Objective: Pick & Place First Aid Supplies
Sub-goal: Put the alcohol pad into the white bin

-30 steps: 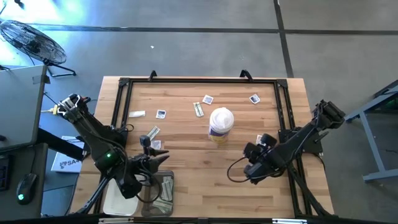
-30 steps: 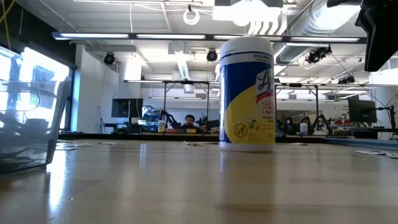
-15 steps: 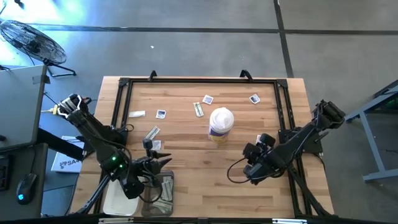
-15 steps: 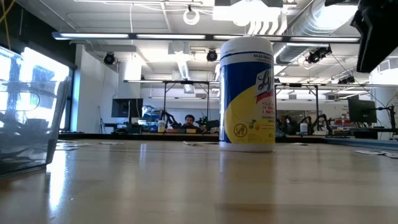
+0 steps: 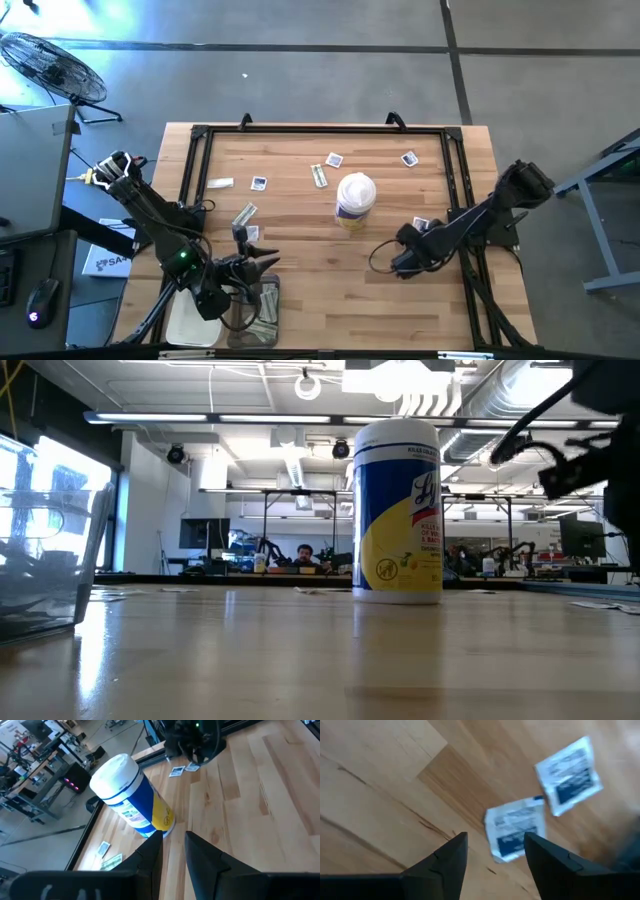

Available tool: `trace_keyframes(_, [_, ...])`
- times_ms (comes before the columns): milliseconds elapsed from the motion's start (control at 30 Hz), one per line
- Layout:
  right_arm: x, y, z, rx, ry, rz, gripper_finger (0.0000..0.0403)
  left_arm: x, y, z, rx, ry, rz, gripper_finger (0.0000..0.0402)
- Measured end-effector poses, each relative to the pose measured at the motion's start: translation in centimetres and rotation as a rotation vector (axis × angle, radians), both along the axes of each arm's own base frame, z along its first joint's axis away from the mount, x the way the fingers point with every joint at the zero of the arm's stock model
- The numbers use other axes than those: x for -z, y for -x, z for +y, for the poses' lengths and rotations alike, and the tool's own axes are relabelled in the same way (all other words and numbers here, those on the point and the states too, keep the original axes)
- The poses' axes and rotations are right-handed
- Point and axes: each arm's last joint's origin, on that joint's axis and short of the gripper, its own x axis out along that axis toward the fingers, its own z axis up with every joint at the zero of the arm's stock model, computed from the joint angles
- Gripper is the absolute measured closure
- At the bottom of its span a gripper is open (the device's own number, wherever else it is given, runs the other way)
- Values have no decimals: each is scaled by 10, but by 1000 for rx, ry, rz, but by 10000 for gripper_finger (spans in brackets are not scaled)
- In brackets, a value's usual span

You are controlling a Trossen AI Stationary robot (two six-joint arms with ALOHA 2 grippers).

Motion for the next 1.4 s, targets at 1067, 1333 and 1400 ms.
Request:
trace_keyframes(1067, [28,0,-22,41,-65,-52,379,0,0,0,-2,7,-1,324])
trace_keyframes(1333, [17,-7,-19,28,-34,-103,400,0,0,0,-2,7,-2,324])
trace_keyframes(1400, [6,-16,-15,-1,-23,-158,402,0,0,0,-9,3,-7,324])
